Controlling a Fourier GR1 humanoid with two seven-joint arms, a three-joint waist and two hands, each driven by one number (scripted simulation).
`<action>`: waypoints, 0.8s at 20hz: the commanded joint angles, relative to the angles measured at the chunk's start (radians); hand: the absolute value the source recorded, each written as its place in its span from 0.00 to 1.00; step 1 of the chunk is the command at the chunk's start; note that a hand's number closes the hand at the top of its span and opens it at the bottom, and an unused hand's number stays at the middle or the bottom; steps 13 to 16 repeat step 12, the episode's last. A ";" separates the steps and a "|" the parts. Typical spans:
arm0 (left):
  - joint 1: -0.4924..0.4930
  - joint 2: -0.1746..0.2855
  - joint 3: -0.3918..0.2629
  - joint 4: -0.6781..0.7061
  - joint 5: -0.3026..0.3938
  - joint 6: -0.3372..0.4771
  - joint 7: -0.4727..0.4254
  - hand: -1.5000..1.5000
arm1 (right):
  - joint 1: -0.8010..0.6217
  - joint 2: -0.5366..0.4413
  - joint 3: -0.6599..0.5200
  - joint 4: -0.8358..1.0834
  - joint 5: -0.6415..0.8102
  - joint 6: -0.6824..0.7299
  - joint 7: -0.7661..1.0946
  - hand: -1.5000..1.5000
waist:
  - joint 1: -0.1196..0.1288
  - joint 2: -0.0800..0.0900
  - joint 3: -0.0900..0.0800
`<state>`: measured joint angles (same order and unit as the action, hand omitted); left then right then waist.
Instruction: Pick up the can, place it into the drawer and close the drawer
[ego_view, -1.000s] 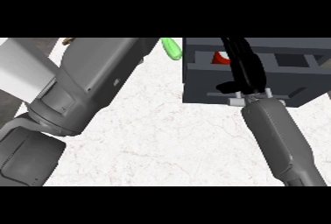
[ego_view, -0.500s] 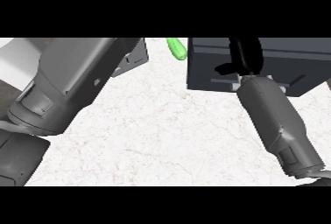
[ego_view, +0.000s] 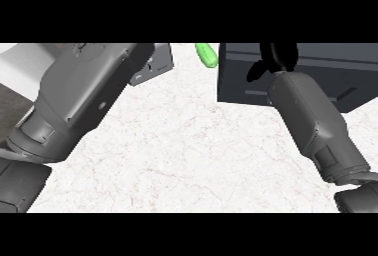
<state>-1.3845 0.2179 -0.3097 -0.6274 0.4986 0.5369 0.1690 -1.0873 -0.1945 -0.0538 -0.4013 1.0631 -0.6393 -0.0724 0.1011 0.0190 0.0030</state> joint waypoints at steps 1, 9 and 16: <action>0.039 0.028 -0.010 -0.067 -0.014 0.013 0.018 0.00 | -0.099 0.022 -0.024 0.045 -0.002 -0.049 0.019 0.00 | 0.016 -0.003 -0.002; 0.136 0.095 -0.001 -0.196 0.009 -0.034 0.058 0.00 | -0.127 0.041 -0.124 0.033 -0.127 -0.010 -0.114 0.00 | 0.026 -0.013 -0.002; 0.149 0.133 -0.004 -0.226 0.001 -0.045 0.080 0.00 | -0.139 0.020 -0.142 0.053 -0.135 -0.004 -0.149 0.00 | 0.013 -0.007 -0.001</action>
